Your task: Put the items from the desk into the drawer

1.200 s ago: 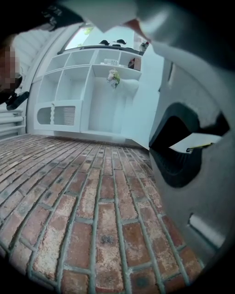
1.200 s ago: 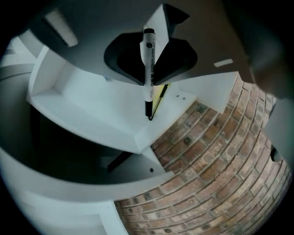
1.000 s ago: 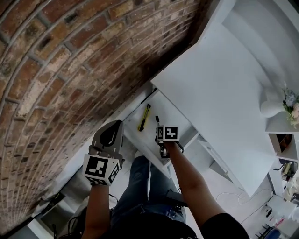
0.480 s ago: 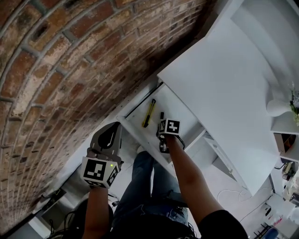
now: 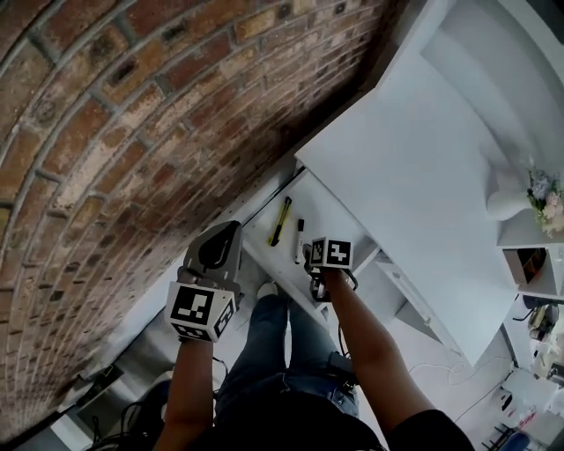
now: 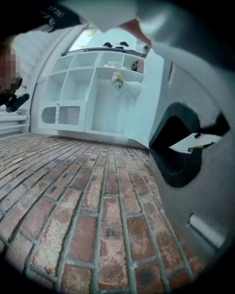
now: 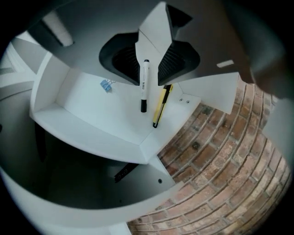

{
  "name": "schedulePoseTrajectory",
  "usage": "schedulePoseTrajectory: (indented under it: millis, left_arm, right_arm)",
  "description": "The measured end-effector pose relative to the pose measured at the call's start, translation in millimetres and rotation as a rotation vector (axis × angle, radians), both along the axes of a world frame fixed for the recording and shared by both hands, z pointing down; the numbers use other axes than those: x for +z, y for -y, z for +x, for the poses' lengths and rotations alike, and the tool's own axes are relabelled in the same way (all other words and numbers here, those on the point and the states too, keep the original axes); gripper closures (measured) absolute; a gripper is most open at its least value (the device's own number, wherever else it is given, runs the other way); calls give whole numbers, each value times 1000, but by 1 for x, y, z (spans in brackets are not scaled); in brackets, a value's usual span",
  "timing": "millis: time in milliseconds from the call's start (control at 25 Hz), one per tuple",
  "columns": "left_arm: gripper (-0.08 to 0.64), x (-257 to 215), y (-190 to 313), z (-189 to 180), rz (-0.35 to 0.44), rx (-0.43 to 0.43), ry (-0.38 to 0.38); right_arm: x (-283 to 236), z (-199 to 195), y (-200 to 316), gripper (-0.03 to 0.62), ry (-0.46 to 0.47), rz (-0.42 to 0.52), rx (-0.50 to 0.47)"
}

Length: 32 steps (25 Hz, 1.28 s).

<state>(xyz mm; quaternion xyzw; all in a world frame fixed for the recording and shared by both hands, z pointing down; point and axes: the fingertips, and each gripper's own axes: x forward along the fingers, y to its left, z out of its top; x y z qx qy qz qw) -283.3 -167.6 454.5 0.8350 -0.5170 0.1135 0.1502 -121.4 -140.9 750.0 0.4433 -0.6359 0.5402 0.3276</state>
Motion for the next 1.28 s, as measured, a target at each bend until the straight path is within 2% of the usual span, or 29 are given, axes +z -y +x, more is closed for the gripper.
schedulePoseTrajectory:
  millis: [320, 640, 800, 1080, 1280]
  left_arm:
    - [558, -35, 8, 4, 70, 13, -25]
    - [558, -70, 13, 9, 156, 52, -45]
    - [558, -88, 13, 13, 203, 85, -52]
    - [558, -122, 9, 18, 292, 147, -69]
    - [558, -146, 3, 27, 365, 185, -67]
  right_arm:
    - [-57, 18, -11, 459, -63, 110, -139]
    - [-132, 22, -3, 459, -37, 300, -216]
    - [-186, 29, 2, 459, -29, 446, -224]
    - [-289, 41, 9, 451, -107, 768, -203]
    - [-378, 54, 5, 451, -138, 1035, -87]
